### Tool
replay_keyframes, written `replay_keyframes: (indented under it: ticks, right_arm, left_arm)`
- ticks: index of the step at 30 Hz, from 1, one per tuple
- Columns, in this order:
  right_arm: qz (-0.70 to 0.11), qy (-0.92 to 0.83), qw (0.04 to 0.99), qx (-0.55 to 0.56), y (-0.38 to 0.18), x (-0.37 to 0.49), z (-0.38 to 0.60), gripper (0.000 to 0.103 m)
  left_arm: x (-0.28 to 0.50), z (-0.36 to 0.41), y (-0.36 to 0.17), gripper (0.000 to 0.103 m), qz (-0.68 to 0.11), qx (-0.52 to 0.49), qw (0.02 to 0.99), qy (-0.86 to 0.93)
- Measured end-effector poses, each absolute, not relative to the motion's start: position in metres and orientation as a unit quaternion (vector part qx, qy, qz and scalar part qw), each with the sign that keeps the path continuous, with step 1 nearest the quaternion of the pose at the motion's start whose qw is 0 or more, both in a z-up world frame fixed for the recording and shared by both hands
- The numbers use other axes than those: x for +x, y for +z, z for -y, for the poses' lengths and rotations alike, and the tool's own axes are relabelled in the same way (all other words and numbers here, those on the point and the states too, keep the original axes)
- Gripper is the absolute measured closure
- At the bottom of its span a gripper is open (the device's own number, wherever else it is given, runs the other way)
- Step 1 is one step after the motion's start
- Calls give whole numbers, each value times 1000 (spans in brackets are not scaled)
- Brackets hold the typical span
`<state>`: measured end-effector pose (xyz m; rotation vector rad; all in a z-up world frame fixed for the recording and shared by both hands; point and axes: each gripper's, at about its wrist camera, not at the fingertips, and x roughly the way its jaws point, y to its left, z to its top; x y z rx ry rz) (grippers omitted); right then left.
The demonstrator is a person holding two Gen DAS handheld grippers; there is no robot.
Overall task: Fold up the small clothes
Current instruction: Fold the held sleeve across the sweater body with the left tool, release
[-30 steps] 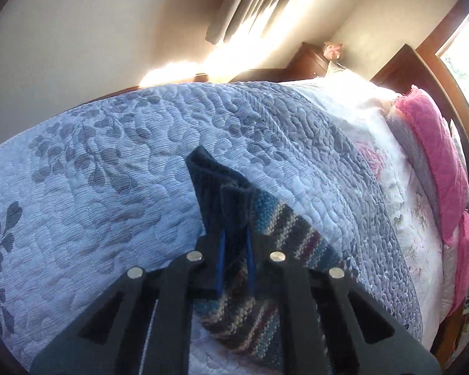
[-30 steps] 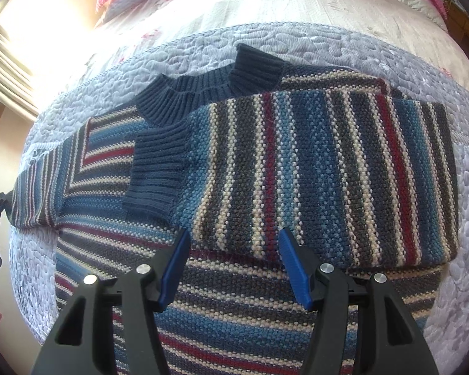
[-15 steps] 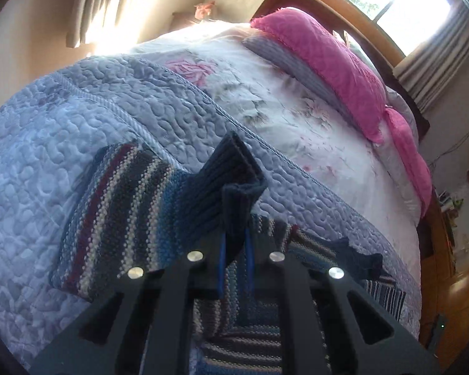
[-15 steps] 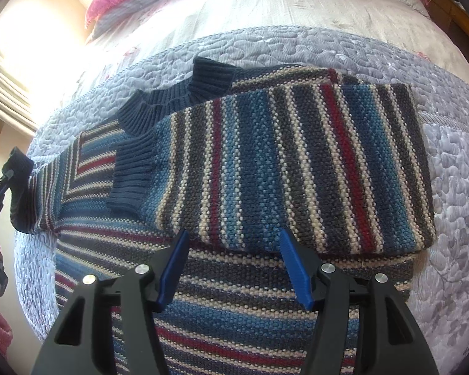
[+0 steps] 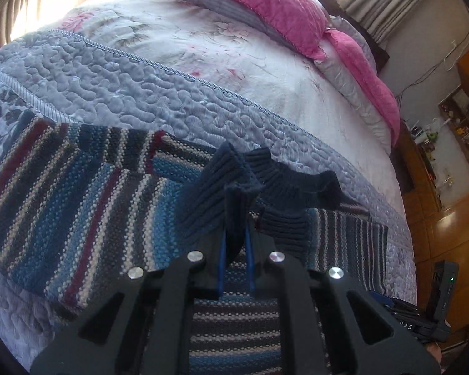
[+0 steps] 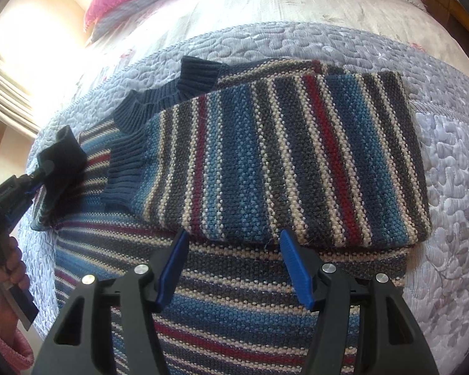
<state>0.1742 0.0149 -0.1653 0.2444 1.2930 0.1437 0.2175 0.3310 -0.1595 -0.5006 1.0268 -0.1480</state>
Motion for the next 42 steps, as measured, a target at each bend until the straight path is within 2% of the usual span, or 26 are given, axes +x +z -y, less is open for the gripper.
replay_keyframes:
  ticks: [7, 11, 12, 13, 15, 18, 21, 27, 31, 33, 38, 42]
  right_arm:
    - [-604, 70, 786, 112, -169, 177, -19, 41]
    - [-608, 67, 782, 117, -171, 177, -18, 41]
    - [-608, 66, 783, 117, -171, 178, -19, 41]
    - [-607, 65, 783, 117, -170, 179, -19, 41]
    - [-604, 67, 785, 119, -166, 180, -21, 41]
    - [-599, 81, 787, 123, -156, 186, -30, 41]
    - [-597, 116, 784, 128, -149, 196, -53, 41]
    - [-599, 177, 775, 95, -149, 220, -124, 41]
    - [-606, 203, 765, 84, -157, 236, -162, 41]
    - [-612, 212, 758, 82, -161, 245, -177, 41]
    - [-619, 233, 746, 73, -173, 261, -203, 41]
    - [-632, 237, 735, 66, -191, 275, -218, 41]
  left_arm:
    - [222, -312, -207, 93, -535, -229, 810, -64]
    - [220, -311, -215, 91, -542, -233, 804, -71]
    - [220, -311, -212, 82, -543, -236, 802, -81]
    - [219, -311, -209, 64, -543, -246, 797, -97]
    - [212, -313, -200, 46, -545, -261, 784, -138]
    - [198, -328, -179, 44, -535, -246, 792, -160]
    - [195, -368, -165, 44, -524, -201, 823, -90]
    - [211, -425, -184, 45, -541, -141, 829, 7]
    - [214, -437, -221, 46, -578, -141, 804, 7]
    - [213, -435, -223, 42, -574, -136, 807, 1]
    - [207, -450, -203, 41, -553, -189, 811, -9]
    - [193, -462, -178, 41, -526, -193, 828, 2]
